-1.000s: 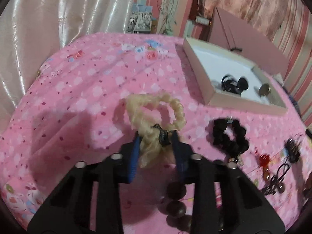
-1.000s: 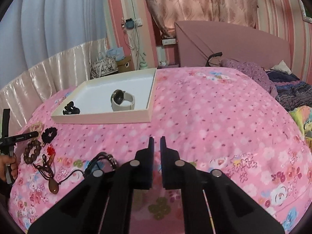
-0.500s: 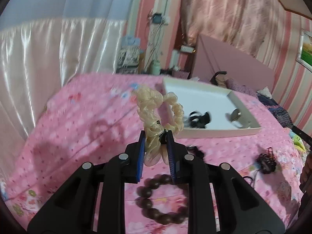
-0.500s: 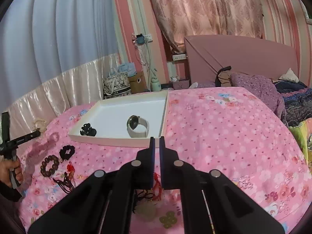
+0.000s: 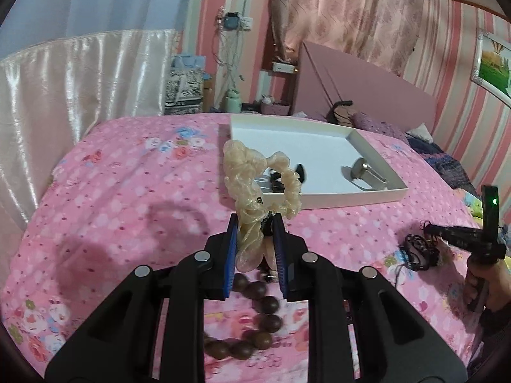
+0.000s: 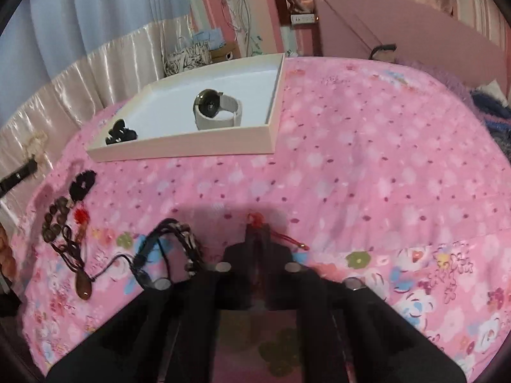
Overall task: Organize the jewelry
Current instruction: 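Lower the scrunchie into the tray with the left tool while the right drops the red-string bracelet there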
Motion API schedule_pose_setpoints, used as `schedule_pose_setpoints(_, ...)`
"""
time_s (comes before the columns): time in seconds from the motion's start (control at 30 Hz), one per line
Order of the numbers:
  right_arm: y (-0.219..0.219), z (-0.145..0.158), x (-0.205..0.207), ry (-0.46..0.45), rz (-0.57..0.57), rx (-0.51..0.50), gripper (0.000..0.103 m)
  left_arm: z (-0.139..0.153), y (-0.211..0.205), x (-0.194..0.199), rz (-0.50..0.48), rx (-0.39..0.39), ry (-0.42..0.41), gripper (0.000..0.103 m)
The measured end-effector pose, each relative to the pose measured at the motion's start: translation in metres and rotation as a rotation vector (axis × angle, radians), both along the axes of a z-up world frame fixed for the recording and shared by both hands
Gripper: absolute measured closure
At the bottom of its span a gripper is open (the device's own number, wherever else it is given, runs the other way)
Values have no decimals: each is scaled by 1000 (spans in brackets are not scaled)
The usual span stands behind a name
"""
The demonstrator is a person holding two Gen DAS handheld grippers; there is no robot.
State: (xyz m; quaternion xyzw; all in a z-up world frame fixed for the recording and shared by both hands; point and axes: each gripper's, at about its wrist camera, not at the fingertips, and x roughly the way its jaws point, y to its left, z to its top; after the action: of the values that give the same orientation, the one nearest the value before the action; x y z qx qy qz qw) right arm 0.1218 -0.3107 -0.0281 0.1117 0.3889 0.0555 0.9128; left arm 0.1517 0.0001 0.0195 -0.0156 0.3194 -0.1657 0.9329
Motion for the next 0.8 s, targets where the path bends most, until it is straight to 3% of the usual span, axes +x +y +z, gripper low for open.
schedule_pose_setpoints(0.17, 3, 66, -5, -185, 8, -4, 100, 16, -22, 7, -30, 1, -49, 83)
schedule_pose_setpoints(0.33, 19, 99, 18, -273, 44, 2, 100, 29, -58, 22, -63, 11, -104, 83)
schedule_pose_setpoints(0.67, 62, 69, 84, -249, 109, 46, 100, 7, -109, 83, -96, 16, -74, 83)
schedule_pose_setpoints(0.8, 65, 50, 94, -256, 147, 56, 100, -15, -114, 97, -127, -45, -9, 83)
